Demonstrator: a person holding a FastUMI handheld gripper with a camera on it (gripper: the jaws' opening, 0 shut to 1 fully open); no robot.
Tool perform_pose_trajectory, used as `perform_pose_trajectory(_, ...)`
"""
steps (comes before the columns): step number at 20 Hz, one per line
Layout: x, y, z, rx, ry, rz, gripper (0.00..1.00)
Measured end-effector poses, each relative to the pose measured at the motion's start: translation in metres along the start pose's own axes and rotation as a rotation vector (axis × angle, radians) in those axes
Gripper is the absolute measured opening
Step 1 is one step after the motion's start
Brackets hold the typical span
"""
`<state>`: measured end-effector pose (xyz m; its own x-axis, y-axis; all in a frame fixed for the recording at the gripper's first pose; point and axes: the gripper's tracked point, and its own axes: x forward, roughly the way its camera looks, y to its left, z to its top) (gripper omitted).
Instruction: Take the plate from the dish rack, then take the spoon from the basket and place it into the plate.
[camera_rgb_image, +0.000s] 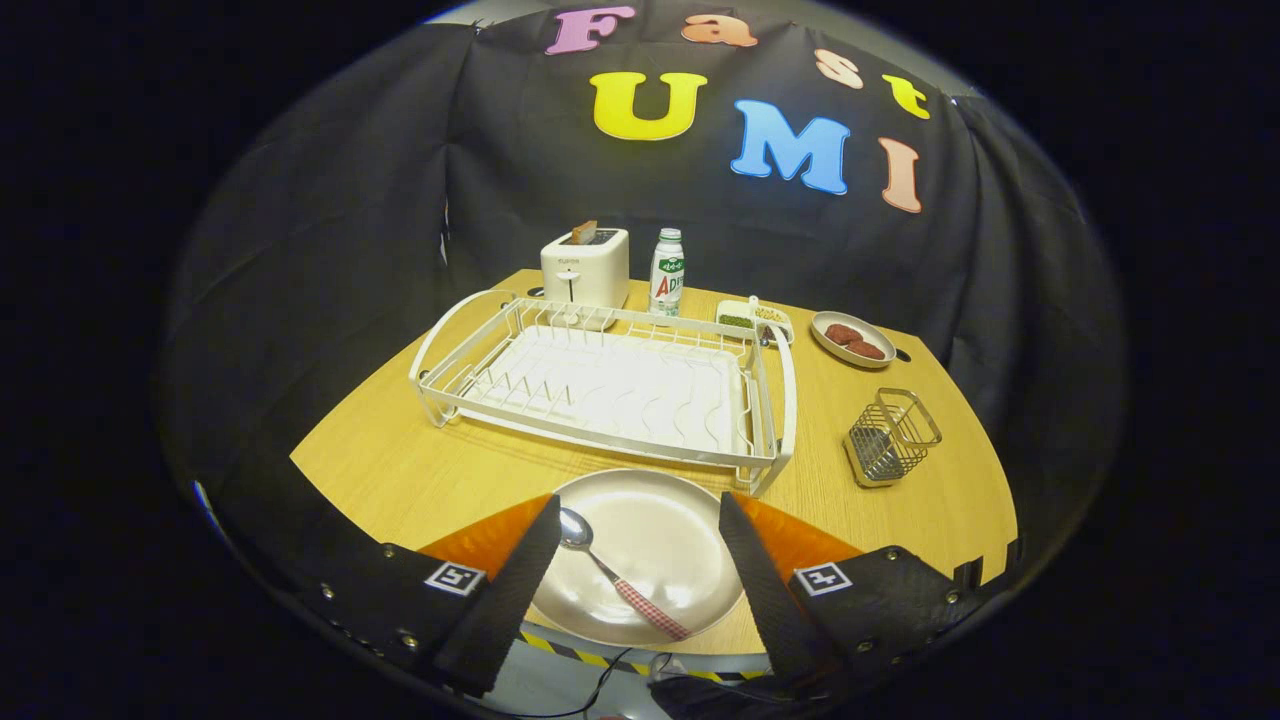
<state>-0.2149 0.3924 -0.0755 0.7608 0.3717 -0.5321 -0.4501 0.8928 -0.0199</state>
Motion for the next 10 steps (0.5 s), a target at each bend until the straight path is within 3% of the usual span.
perform_pose_trajectory(6, 0.009, -0.012, 0.006, 0.013, 0.002, -0.012, 0.97)
perform_pose_trajectory(10, 0.002, -0.034, 0.041, 0.016, -0.085, -0.048, 0.97)
